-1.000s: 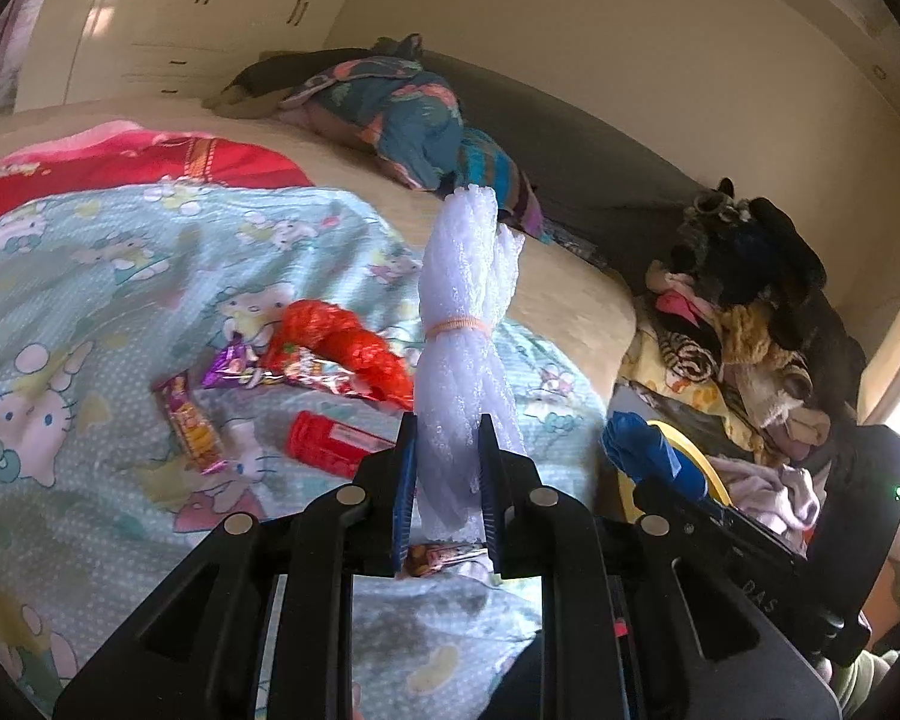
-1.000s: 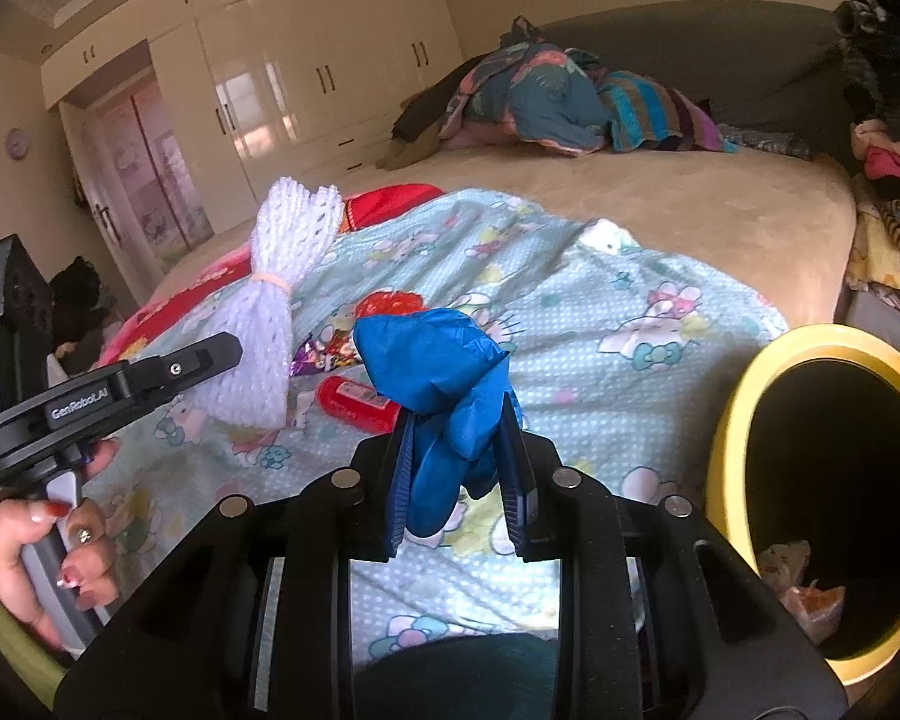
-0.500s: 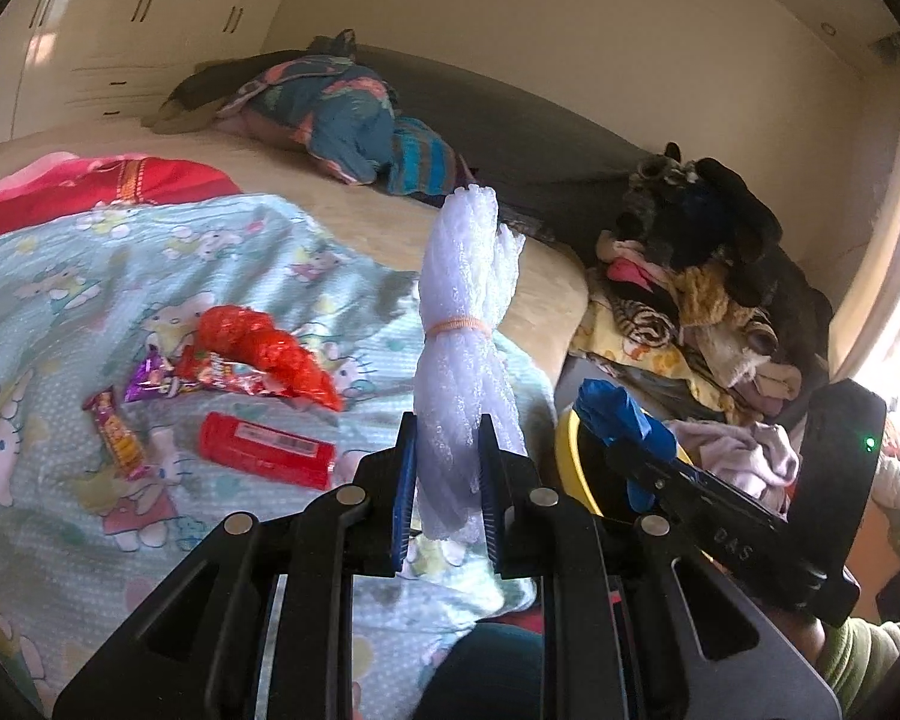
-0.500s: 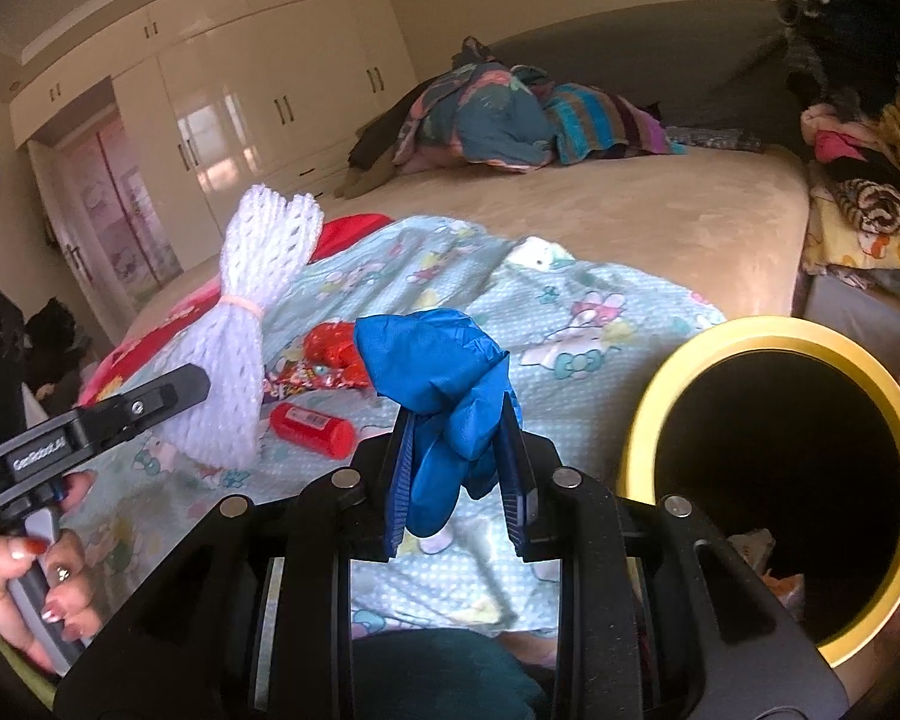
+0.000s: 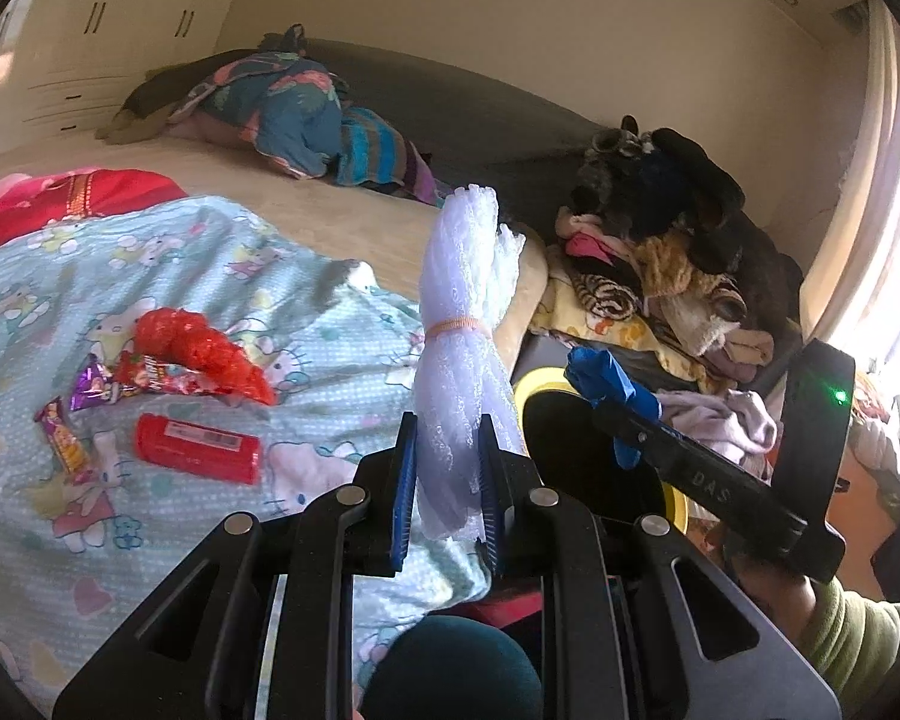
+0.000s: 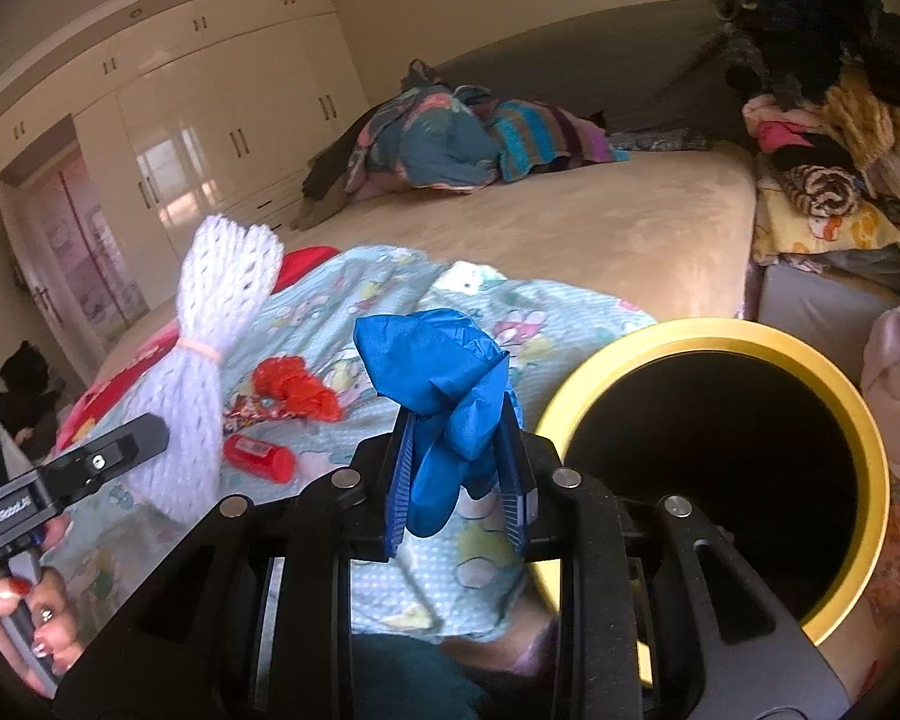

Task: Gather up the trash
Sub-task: 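Carry the mesh bag and blue glove over the yellow-rimmed bin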

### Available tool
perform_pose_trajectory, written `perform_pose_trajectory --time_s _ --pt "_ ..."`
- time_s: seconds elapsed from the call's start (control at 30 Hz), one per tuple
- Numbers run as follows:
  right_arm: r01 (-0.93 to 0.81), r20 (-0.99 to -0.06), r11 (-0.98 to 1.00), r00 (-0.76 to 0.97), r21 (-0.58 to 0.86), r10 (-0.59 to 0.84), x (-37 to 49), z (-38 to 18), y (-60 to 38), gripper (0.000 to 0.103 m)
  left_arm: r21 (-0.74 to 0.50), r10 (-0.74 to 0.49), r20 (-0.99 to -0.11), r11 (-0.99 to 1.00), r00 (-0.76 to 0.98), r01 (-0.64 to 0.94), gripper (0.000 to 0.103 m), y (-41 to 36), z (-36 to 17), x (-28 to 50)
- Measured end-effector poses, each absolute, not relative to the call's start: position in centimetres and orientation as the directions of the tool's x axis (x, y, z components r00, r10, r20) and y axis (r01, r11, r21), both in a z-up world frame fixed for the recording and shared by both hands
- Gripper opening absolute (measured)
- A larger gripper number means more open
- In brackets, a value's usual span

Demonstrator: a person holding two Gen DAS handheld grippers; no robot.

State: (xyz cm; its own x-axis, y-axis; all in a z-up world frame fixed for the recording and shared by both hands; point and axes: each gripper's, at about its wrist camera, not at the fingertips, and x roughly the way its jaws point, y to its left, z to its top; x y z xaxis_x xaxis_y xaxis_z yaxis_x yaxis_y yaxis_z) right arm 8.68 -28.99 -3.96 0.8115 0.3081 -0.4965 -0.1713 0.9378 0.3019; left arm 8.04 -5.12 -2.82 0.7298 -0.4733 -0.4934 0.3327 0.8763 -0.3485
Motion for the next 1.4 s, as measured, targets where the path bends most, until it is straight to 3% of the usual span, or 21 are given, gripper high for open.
perform_pose_trajectory --time_s 1.4 --pt "0.194 -0.565 0.899 0.822 0.394 0.07 8.7 -8.1 -42.2 0.019 -0.227 -0.567 -0.619 0.792 0.543 0.567 0.018 -20.6 -6.7 9.1"
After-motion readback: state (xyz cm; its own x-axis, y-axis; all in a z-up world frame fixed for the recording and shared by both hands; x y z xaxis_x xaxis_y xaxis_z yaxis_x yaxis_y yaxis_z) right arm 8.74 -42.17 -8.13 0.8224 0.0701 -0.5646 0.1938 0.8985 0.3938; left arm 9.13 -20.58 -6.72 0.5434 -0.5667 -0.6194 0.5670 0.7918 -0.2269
